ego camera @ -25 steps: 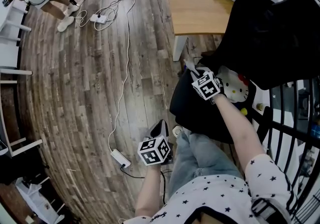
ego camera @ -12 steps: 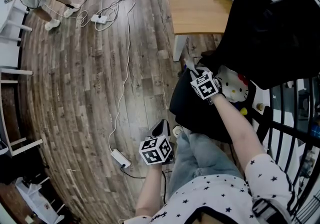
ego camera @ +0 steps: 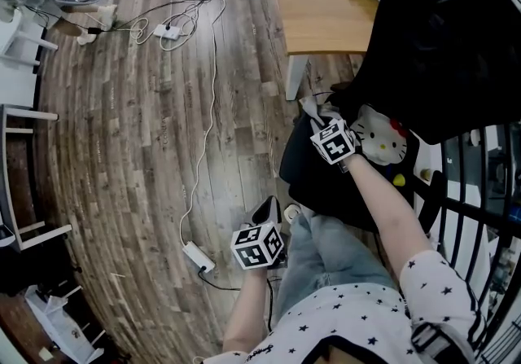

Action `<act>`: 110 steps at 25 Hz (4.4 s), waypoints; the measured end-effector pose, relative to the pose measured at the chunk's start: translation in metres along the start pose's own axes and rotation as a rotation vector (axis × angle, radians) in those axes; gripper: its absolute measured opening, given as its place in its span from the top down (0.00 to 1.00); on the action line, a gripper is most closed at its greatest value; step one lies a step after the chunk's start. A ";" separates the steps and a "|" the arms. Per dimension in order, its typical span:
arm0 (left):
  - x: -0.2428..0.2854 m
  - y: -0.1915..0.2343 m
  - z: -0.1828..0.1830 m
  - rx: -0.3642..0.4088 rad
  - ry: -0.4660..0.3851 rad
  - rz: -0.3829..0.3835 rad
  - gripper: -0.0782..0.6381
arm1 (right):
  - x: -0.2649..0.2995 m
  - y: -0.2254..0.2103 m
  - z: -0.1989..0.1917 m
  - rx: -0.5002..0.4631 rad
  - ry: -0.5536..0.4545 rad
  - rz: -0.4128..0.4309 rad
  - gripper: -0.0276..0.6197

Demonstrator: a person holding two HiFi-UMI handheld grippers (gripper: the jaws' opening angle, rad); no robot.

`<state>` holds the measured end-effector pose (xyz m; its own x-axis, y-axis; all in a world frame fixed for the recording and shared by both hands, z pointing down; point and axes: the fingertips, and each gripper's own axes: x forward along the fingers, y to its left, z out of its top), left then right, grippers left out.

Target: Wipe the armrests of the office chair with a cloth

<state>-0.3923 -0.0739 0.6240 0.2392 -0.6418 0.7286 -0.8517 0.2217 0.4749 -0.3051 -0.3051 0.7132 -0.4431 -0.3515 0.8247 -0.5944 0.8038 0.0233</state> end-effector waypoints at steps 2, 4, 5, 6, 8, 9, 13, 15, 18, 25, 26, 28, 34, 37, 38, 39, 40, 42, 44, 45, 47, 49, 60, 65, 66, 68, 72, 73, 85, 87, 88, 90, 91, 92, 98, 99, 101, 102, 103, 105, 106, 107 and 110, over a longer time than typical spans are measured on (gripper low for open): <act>-0.003 0.001 -0.001 -0.001 -0.002 0.000 0.89 | -0.001 0.002 0.000 -0.004 0.000 0.000 0.92; -0.006 0.002 -0.003 -0.002 -0.005 0.001 0.89 | -0.002 0.006 -0.001 -0.003 -0.001 0.001 0.92; -0.007 0.003 -0.004 -0.002 -0.006 0.001 0.89 | -0.002 0.008 -0.002 0.000 -0.002 0.003 0.92; -0.008 0.003 -0.005 -0.002 -0.007 0.001 0.89 | -0.003 0.011 -0.003 0.005 -0.002 0.005 0.92; -0.010 0.004 -0.007 -0.003 -0.007 0.000 0.89 | -0.003 0.015 -0.005 0.008 -0.003 0.008 0.92; -0.011 0.004 -0.008 -0.003 -0.008 0.000 0.89 | -0.004 0.017 -0.005 0.003 -0.002 0.008 0.92; -0.014 0.007 -0.010 -0.002 -0.013 0.001 0.89 | -0.005 0.026 -0.008 -0.014 -0.001 0.019 0.92; -0.016 0.007 -0.011 -0.001 -0.016 0.001 0.89 | -0.007 0.032 -0.010 -0.018 -0.004 0.027 0.92; -0.019 0.006 -0.015 0.000 -0.016 -0.001 0.89 | -0.009 0.041 -0.013 -0.027 -0.010 0.038 0.92; -0.026 0.003 -0.027 0.000 -0.013 -0.005 0.89 | -0.017 0.065 -0.022 -0.045 -0.001 0.079 0.92; -0.027 0.003 -0.027 0.001 -0.014 -0.005 0.89 | -0.018 0.068 -0.022 -0.052 -0.001 0.084 0.92; -0.029 0.003 -0.029 0.002 -0.017 -0.003 0.89 | -0.020 0.076 -0.023 -0.064 -0.006 0.095 0.92; -0.036 0.003 -0.036 0.001 -0.027 0.006 0.89 | -0.025 0.096 -0.031 -0.081 -0.008 0.122 0.92; -0.040 0.003 -0.039 -0.001 -0.032 0.009 0.89 | -0.028 0.105 -0.032 -0.086 -0.010 0.134 0.92; -0.041 0.002 -0.040 -0.002 -0.033 0.010 0.89 | -0.029 0.108 -0.033 -0.088 -0.011 0.139 0.92; -0.042 0.002 -0.041 -0.004 -0.034 0.012 0.89 | -0.029 0.111 -0.034 -0.091 -0.011 0.144 0.92; -0.043 0.002 -0.042 -0.006 -0.035 0.014 0.89 | -0.030 0.114 -0.036 -0.094 -0.011 0.150 0.92; -0.044 0.001 -0.043 -0.007 -0.038 0.017 0.89 | -0.032 0.119 -0.037 -0.099 -0.012 0.160 0.92; -0.044 -0.001 -0.044 -0.007 -0.042 0.018 0.89 | -0.033 0.124 -0.038 -0.100 -0.017 0.172 0.91; -0.045 -0.002 -0.045 -0.007 -0.043 0.018 0.89 | -0.033 0.127 -0.039 -0.099 -0.018 0.179 0.92; -0.046 -0.004 -0.048 -0.008 -0.042 0.019 0.89 | -0.035 0.134 -0.042 -0.101 -0.022 0.190 0.92; -0.046 -0.006 -0.049 -0.010 -0.044 0.021 0.89 | -0.037 0.138 -0.043 -0.103 -0.021 0.199 0.92; -0.049 -0.019 -0.055 -0.009 -0.048 0.017 0.89 | -0.046 0.158 -0.050 -0.121 -0.022 0.237 0.92; -0.050 -0.021 -0.060 -0.011 -0.048 0.021 0.89 | -0.047 0.167 -0.054 -0.126 -0.020 0.255 0.92; -0.050 -0.021 -0.061 -0.010 -0.046 0.021 0.89 | -0.048 0.168 -0.056 -0.127 -0.019 0.258 0.92; -0.050 -0.022 -0.063 -0.008 -0.044 0.020 0.89 | -0.049 0.171 -0.057 -0.132 -0.020 0.262 0.92; -0.053 -0.021 -0.063 -0.008 -0.049 0.018 0.89 | -0.052 0.178 -0.059 -0.134 -0.013 0.280 0.92; -0.054 -0.020 -0.063 -0.007 -0.050 0.018 0.89 | -0.053 0.180 -0.059 -0.139 -0.013 0.283 0.92; -0.067 -0.015 -0.065 0.024 -0.067 0.010 0.89 | -0.074 0.186 -0.057 -0.154 -0.026 0.292 0.92; -0.068 -0.016 -0.061 0.028 -0.077 0.010 0.89 | -0.088 0.186 -0.049 -0.139 -0.069 0.295 0.92; -0.069 -0.017 -0.059 0.027 -0.083 0.010 0.89 | -0.096 0.186 -0.045 -0.130 -0.093 0.297 0.92; -0.072 -0.020 -0.057 0.018 -0.097 0.008 0.89 | -0.114 0.188 -0.042 -0.104 -0.132 0.302 0.92; -0.073 -0.021 -0.056 0.013 -0.105 0.006 0.89 | -0.123 0.189 -0.040 -0.093 -0.149 0.305 0.92; -0.074 -0.024 -0.053 0.010 -0.113 0.003 0.89 | -0.132 0.189 -0.038 -0.086 -0.165 0.310 0.92; -0.085 -0.048 -0.041 0.053 -0.158 -0.008 0.89 | -0.194 0.184 -0.041 -0.038 -0.258 0.315 0.91; -0.087 -0.053 -0.039 0.063 -0.169 -0.010 0.89 | -0.205 0.180 -0.042 -0.022 -0.278 0.310 0.91; -0.092 -0.064 -0.037 0.081 -0.189 -0.009 0.89 | -0.228 0.172 -0.044 0.007 -0.321 0.298 0.92; -0.094 -0.070 -0.038 0.089 -0.197 -0.005 0.89 | -0.239 0.169 -0.047 0.019 -0.340 0.292 0.92; -0.097 -0.075 -0.039 0.094 -0.205 -0.001 0.89 | -0.251 0.164 -0.051 0.026 -0.357 0.285 0.92; -0.100 -0.088 -0.043 0.093 -0.222 0.006 0.89 | -0.273 0.152 -0.062 0.029 -0.382 0.267 0.92; -0.101 -0.096 -0.046 0.088 -0.232 0.009 0.89 | -0.284 0.146 -0.068 0.030 -0.391 0.258 0.92; -0.102 -0.103 -0.049 0.082 -0.243 0.012 0.89 | -0.294 0.139 -0.075 0.033 -0.400 0.251 0.92; -0.107 -0.124 -0.059 0.077 -0.275 0.017 0.89 | -0.325 0.125 -0.094 0.048 -0.433 0.238 0.92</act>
<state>-0.2847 0.0107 0.5159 0.0982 -0.8157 0.5700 -0.8898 0.1845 0.4174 -0.1727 -0.0454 0.5013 -0.8022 -0.3361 0.4935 -0.4687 0.8664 -0.1720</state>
